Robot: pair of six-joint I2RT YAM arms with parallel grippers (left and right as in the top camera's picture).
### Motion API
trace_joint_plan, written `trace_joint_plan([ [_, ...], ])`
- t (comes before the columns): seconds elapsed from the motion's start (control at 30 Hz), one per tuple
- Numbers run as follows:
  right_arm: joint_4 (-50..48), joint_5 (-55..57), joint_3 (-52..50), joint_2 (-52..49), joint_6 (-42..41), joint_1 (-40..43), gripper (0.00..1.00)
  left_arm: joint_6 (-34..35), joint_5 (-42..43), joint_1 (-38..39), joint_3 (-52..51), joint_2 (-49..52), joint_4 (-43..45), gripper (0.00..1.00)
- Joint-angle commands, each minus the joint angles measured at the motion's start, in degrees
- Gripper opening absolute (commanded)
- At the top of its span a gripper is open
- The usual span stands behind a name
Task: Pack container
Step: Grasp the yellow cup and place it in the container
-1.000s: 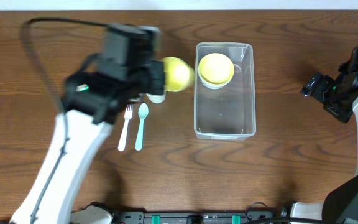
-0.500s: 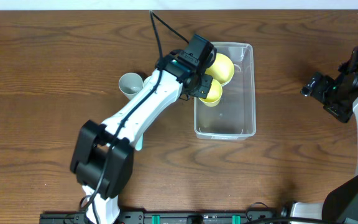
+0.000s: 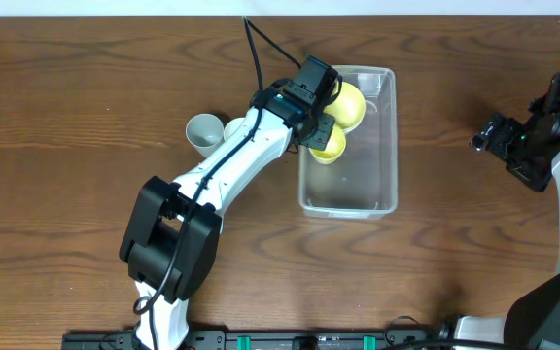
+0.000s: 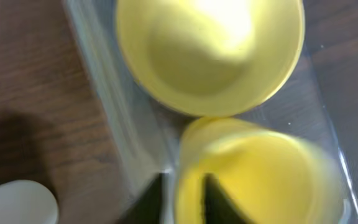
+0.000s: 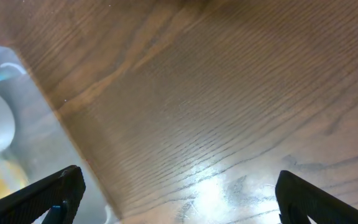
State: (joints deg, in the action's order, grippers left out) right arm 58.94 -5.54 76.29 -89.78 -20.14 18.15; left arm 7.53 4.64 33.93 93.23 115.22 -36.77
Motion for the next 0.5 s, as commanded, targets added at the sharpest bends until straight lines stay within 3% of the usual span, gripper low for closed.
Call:
trace_joint_plan([
  [0.0,0.02,0.17,-0.11,0.09,0.48,0.31,0.99,-0.2,-2.34,-0.15,0.31,-1.97,-0.28,0.73],
  [0.07,0.02,0.17,-0.11,0.09,0.48,0.31,0.99,-0.2,-2.34,-0.09,0.48,-3.37,-0.44,0.79],
  [0.3,0.02,0.17,-0.11,0.09,0.48,0.31,0.99,-0.07,-3.26,-0.37,0.55,-14.4,-1.99,0.8],
  [0.47,0.02,0.17,-0.11,0.09,0.48,0.33,0.99,1.36,-13.7,-2.58,0.55,-22.6,-11.45,0.81],
])
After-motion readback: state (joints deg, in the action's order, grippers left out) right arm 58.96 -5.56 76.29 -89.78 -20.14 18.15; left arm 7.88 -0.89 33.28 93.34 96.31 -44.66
